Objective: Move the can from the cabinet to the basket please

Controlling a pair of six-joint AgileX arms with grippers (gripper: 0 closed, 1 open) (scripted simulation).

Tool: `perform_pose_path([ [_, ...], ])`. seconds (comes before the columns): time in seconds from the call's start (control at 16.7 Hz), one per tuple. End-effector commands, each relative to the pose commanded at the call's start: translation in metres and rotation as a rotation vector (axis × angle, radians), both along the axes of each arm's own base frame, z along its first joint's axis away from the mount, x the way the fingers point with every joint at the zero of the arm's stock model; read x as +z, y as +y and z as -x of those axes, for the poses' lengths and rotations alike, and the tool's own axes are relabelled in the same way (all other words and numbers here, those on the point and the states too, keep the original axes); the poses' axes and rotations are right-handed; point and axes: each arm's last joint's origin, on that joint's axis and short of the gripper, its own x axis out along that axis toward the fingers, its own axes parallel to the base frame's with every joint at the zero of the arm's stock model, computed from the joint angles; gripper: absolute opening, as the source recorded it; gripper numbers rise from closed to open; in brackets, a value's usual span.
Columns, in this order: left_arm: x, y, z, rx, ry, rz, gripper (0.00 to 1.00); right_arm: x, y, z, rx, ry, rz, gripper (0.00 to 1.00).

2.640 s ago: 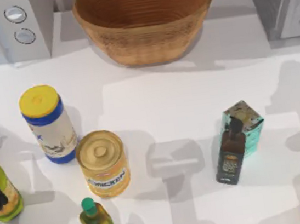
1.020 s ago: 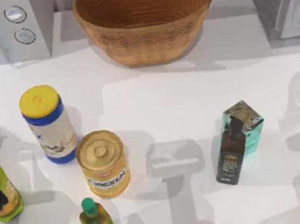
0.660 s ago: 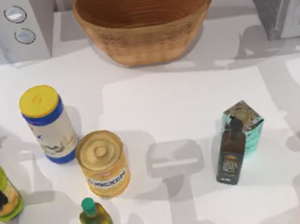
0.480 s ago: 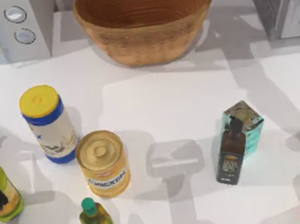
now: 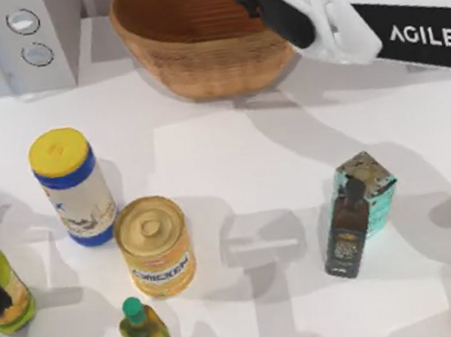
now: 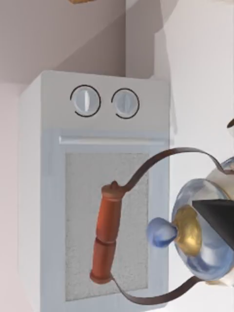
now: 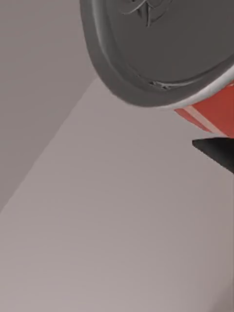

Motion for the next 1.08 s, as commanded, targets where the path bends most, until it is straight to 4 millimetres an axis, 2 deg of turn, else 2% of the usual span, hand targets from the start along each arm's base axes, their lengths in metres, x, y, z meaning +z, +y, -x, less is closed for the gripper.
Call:
perform_pose_path([
  [0.18,0.0,0.0,0.0,0.0,0.0,0.0,1.0,-0.04,0.027,-0.007,-0.015,0.057,0.036,0.0],
  [0.3,0.0,0.0,0.0,0.0,0.0,0.0,1.0,-0.051,0.033,-0.008,-0.018,0.074,0.048,0.0],
  [0.48,0.0,0.0,0.0,0.0,0.0,0.0,1.0,-0.051,0.033,-0.008,-0.018,0.074,0.048,0.0],
  [0.6,0.0,0.0,0.0,0.0,0.0,0.0,1.0,-0.057,0.031,-0.01,-0.021,0.087,0.057,0.0],
  [0.9,0.0,0.0,0.0,0.0,0.0,0.0,1.0,-0.059,0.034,-0.028,-0.019,0.071,0.046,0.0],
  [1.08,0.0,0.0,0.0,0.0,0.0,0.0,1.0,-0.061,0.033,-0.031,-0.018,0.074,0.048,0.0],
])
